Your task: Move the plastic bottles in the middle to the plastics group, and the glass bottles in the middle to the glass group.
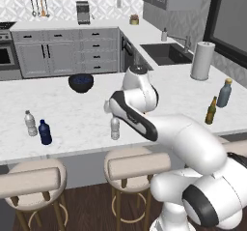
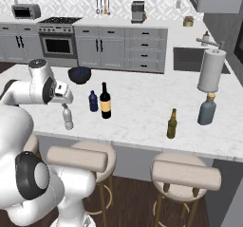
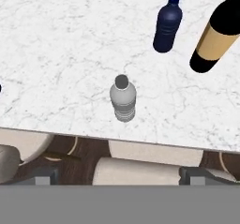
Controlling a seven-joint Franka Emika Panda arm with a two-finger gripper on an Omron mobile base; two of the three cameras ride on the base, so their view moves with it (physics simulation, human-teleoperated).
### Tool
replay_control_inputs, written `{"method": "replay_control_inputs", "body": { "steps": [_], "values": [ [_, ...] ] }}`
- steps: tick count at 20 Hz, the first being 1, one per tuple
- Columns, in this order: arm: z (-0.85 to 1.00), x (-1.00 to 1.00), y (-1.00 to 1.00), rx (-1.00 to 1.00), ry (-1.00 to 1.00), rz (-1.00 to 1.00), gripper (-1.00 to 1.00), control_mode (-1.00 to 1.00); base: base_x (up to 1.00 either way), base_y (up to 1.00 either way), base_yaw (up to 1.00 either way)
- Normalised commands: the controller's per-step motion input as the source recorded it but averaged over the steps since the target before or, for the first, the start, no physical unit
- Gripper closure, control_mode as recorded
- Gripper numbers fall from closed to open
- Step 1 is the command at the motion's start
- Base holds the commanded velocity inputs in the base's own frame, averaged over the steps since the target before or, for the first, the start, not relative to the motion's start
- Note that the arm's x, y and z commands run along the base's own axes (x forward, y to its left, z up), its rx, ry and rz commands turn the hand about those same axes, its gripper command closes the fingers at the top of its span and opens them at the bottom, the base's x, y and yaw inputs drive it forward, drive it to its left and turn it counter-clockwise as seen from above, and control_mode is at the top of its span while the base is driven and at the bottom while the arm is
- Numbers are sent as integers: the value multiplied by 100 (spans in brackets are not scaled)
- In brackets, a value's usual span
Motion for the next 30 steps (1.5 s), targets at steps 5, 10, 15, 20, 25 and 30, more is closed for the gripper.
{"method": "replay_control_inputs", "body": {
  "steps": [5,10,15,20,25,30],
  "values": [
    [-43,30,0,0,-9,0,-100,-100,0,0,0],
    [-23,17,0,0,1,0,-100,-100,0,0,0],
    [-13,12,1,0,0,0,-100,-100,0,0,0],
    [-11,19,0,0,0,3,-100,-100,0,0,0],
    [-7,8,9,0,0,5,-100,-100,0,0,0],
    [-12,15,12,0,0,6,-100,-100,0,0,0]
  ]
}}
